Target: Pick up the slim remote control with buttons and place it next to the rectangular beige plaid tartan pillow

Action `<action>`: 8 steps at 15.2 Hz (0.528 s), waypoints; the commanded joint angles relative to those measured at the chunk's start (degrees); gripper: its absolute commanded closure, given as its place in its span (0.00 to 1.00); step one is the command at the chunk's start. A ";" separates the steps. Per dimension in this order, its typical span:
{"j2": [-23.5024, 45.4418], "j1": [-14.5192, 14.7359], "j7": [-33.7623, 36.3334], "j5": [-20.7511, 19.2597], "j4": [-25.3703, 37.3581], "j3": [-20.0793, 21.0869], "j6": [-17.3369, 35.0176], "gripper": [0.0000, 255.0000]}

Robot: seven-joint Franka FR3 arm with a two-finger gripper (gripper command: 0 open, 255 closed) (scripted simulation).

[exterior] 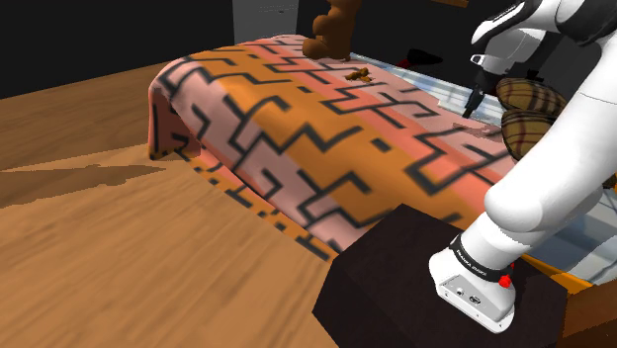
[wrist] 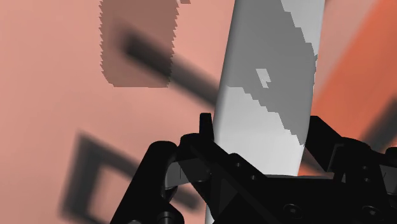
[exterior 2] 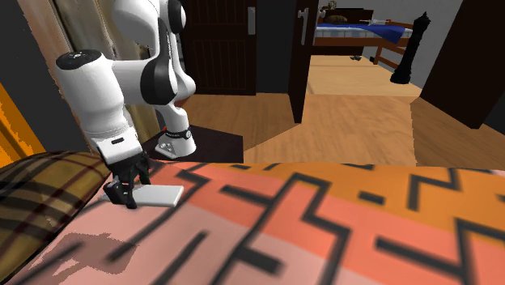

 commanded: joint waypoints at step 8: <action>3.86 -0.83 -2.31 3.38 -3.28 0.76 6.14 1.00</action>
